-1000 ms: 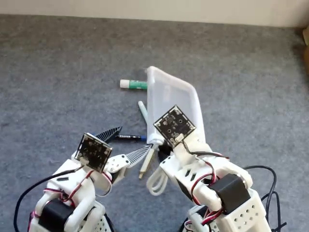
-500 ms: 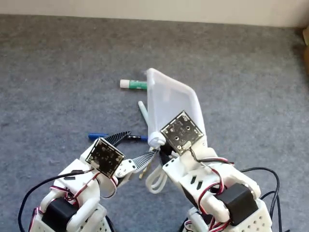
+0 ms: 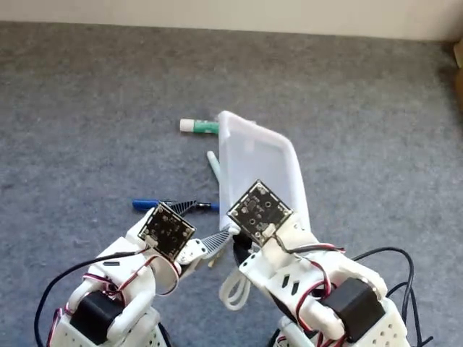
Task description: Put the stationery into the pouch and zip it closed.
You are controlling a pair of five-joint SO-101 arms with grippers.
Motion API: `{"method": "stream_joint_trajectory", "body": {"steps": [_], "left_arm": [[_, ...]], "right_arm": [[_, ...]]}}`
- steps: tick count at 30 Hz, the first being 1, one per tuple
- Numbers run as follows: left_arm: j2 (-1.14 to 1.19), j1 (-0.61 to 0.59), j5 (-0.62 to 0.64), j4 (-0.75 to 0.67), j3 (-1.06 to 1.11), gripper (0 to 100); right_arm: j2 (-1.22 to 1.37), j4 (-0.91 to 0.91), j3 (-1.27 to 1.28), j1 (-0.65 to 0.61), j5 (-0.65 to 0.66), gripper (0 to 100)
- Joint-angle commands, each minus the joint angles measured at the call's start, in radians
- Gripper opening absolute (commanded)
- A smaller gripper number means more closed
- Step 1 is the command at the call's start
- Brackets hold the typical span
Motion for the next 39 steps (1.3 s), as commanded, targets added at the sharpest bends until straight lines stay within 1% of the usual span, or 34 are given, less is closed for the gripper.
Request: {"method": "stream_joint_trajectory", "body": {"steps": [1, 6, 9, 12, 17, 20, 27, 32, 39], "left_arm": [[-0.005, -0.012, -0.014, -0.04, -0.002, 24], [-0.005, -0.03, -0.075, -0.098, 0.001, 14], [-0.005, -0.038, -0.072, -0.127, 0.001, 12], [-0.005, -0.03, -0.072, -0.127, 0.001, 9], [-0.005, -0.03, -0.074, -0.126, 0.001, 1], [-0.005, -0.035, -0.074, -0.126, 0.001, 1], [-0.005, -0.039, -0.072, -0.124, 0.001, 1], [-0.005, -0.039, -0.072, -0.124, 0.001, 1], [-0.005, -0.041, -0.075, -0.117, 0.015, 1]], "right_arm": [[-0.016, 0.005, -0.058, -0.019, -0.008, 0.5], [-0.016, 0.035, -0.054, -0.019, -0.003, 0.5], [-0.016, 0.05, -0.054, -0.018, -0.002, 0.5], [-0.016, 0.045, -0.025, -0.015, 0.0, 0.5], [-0.018, 0.044, -0.01, -0.01, 0.0, 0.5], [-0.018, 0.044, -0.012, 0.041, 0.0, 0.5], [-0.018, 0.051, -0.013, 0.203, 0.002, 0.5], [-0.018, 0.053, -0.01, 0.282, 0.049, 0.5], [-0.018, 0.054, -0.008, 0.417, 0.058, 0.5]]}}
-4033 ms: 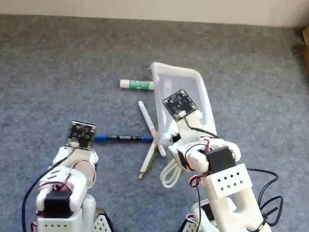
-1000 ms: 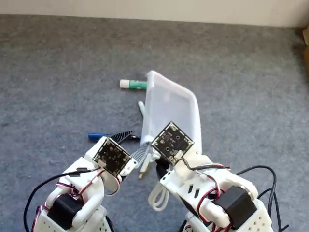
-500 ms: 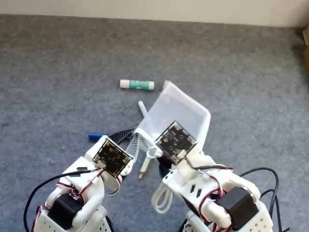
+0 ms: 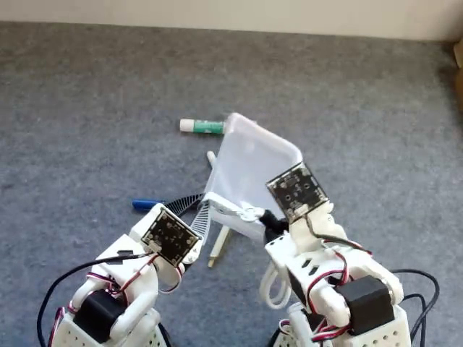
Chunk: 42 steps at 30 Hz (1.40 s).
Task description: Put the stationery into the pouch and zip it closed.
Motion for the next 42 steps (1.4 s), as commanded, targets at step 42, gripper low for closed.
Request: {"method": "stream_joint_trajectory", "body": {"steps": [42], "left_arm": [[-0.01, -0.102, -0.009, -0.014, 0.001, 1]], "right_arm": [[0.01, 0.022, 0.01, 0.013, 0.147, 21.3]]}}
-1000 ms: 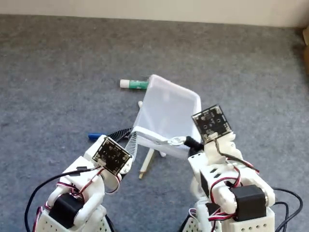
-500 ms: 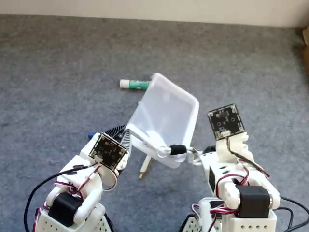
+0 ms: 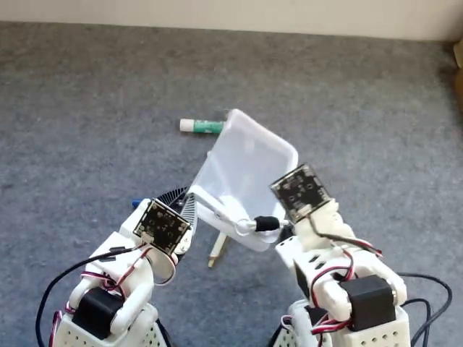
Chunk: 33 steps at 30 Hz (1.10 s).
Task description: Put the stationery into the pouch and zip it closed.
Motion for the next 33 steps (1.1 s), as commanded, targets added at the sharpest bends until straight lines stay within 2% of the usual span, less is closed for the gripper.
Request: {"method": "stream_joint_trajectory", "body": {"steps": [1, 6, 11, 23, 28, 33], "left_arm": [[-0.01, -0.018, -0.003, -0.012, -0.008, 1], [-0.01, -0.018, -0.003, -0.012, -0.008, 1], [-0.01, -0.018, -0.003, -0.012, -0.008, 1], [-0.012, -0.018, -0.005, 0.009, -0.01, 1], [-0.012, -0.018, -0.005, 0.009, -0.008, 1], [-0.012, -0.018, -0.005, 0.009, -0.008, 1]], "right_arm": [[0.028, 0.004, -0.013, -0.073, 0.006, 21.3], [0.194, -0.005, -0.051, -0.153, 0.003, 21.3], [0.314, -0.027, -0.139, -0.182, 0.003, 21.3], [0.331, -0.104, -0.154, -0.305, 0.021, 21.0], [0.331, -0.139, -0.091, -0.309, 0.068, 20.8], [0.331, -0.142, -0.054, -0.311, 0.072, 14.3]]}}
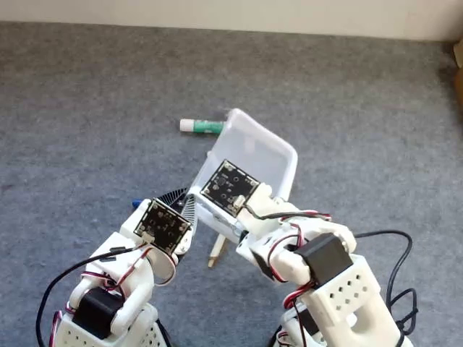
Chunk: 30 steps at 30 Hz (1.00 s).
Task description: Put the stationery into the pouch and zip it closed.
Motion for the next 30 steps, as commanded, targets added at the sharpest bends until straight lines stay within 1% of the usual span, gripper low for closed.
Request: {"method": "stream_joint_trajectory", "body": {"steps": [1, 12, 18, 21, 23, 30], "left_arm": [[-0.012, -0.018, -0.003, 0.002, -0.008, 1], [-0.012, -0.018, -0.003, 0.002, -0.008, 1], [-0.012, -0.018, -0.003, 0.002, -0.008, 1], [-0.012, -0.018, -0.003, 0.002, -0.008, 1], [-0.012, -0.018, -0.003, 0.002, -0.008, 1], [-0.012, -0.018, -0.003, 0.002, -0.008, 1]], "right_arm": [[0.008, -0.015, 0.001, -0.008, 0.017, 13.8], [0.007, 0.016, 0.07, -0.005, 0.015, 12.9], [0.005, 0.081, 0.062, -0.004, 0.017, 0.6], [-0.004, 0.113, 0.062, 0.004, 0.017, 0.5], [-0.004, 0.125, 0.061, 0.05, 0.017, 0.5], [-0.004, 0.151, 0.012, 0.285, 0.018, 0.5]]}}
